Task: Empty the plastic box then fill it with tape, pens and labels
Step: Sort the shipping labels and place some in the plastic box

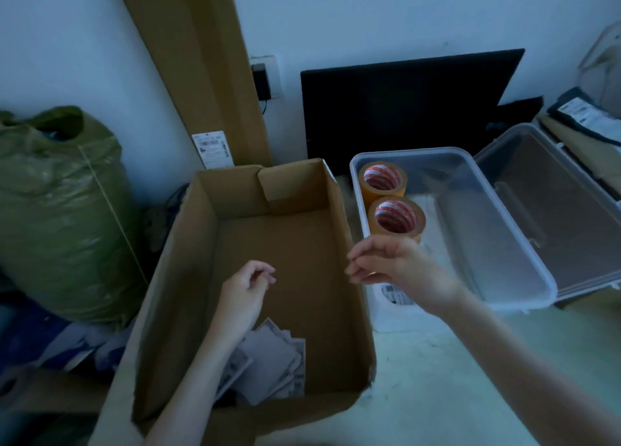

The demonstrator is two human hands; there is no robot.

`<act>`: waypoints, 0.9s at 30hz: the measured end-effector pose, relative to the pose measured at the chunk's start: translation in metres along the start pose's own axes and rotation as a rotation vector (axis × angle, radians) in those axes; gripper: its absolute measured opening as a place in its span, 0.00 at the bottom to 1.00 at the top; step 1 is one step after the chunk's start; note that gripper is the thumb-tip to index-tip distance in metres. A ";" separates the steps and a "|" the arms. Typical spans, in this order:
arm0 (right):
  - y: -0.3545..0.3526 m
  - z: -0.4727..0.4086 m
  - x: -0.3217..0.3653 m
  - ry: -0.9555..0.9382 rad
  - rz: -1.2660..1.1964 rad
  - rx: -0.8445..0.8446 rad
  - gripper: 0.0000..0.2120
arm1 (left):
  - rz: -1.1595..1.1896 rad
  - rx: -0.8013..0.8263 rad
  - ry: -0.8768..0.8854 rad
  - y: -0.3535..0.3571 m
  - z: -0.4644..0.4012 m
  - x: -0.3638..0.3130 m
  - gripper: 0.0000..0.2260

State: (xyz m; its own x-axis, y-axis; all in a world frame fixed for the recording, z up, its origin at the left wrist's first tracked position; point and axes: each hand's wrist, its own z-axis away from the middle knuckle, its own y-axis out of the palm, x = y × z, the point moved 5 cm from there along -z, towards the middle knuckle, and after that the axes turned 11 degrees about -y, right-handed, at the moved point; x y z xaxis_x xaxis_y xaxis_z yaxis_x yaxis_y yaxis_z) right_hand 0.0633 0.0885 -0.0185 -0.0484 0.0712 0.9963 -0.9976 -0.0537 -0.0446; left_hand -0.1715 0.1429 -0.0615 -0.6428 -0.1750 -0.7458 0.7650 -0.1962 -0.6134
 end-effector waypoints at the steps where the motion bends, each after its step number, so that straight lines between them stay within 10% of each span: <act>1: 0.010 0.000 -0.003 0.003 0.005 0.020 0.06 | -0.074 0.000 -0.015 -0.003 -0.001 0.009 0.07; 8: 0.078 0.003 -0.032 0.059 0.060 0.206 0.06 | -0.916 0.331 -0.255 0.005 0.010 0.088 0.28; 13: 0.094 0.002 -0.045 0.102 0.079 0.215 0.07 | -1.267 0.455 -0.327 0.023 0.019 0.115 0.23; 22: 0.092 0.005 -0.050 0.148 0.070 0.165 0.08 | -0.968 0.165 -0.187 -0.005 0.007 0.091 0.08; 27: 0.092 0.006 -0.053 0.194 0.004 0.111 0.08 | -0.568 -0.131 0.180 -0.031 0.017 0.056 0.02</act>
State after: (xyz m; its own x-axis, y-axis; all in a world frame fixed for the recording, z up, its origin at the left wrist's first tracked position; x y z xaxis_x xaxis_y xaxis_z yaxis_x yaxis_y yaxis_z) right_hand -0.0256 0.0737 -0.0750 -0.0713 0.2602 0.9629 -0.9862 -0.1632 -0.0289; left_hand -0.2322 0.1233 -0.0797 -0.9438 0.0908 -0.3178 0.3102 -0.0886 -0.9465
